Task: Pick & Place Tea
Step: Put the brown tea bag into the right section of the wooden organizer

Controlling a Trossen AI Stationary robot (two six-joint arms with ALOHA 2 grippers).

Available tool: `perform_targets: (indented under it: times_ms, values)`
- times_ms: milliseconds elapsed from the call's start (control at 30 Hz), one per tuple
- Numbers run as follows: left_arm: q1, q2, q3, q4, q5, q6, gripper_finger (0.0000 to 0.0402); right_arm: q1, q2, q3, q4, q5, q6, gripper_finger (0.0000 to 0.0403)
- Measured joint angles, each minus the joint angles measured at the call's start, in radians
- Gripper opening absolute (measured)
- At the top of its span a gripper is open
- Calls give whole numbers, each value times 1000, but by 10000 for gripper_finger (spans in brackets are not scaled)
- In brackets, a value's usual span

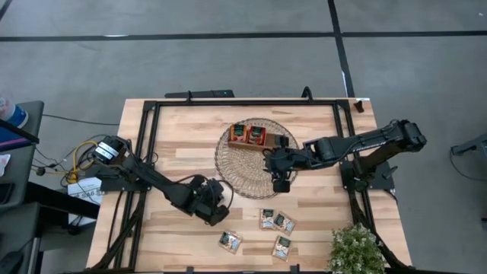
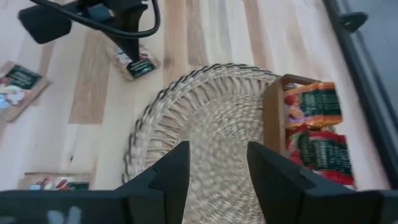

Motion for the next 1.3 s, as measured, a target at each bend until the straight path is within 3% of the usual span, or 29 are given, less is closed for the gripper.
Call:
perform_targets:
  times_ms: [200, 533, 733, 967, 1100, 1200, 1300]
  values:
    - [2, -1, 13, -92, 55, -60, 14, 0, 0, 0, 0, -73, 1, 156]
    - [14, 0, 13, -144, 109, -114, 146, 0, 0, 0, 0, -96, 24, 180]
    - [48, 15, 15, -141, 132, -143, 181, 0, 0, 0, 0, -96, 25, 185]
    - [88, 123, 20, -104, 200, -151, 182, 0, 0, 0, 6, -96, 25, 182]
    - [84, 167, 28, -90, 165, -180, 170, 0, -1, 0, 10, -96, 20, 180]
    - [71, 172, 27, -87, 122, -185, 131, 0, -1, 0, 15, -96, 19, 181]
    - [52, 167, 17, -83, 60, -178, 63, 0, -1, 0, 32, -95, 18, 179]
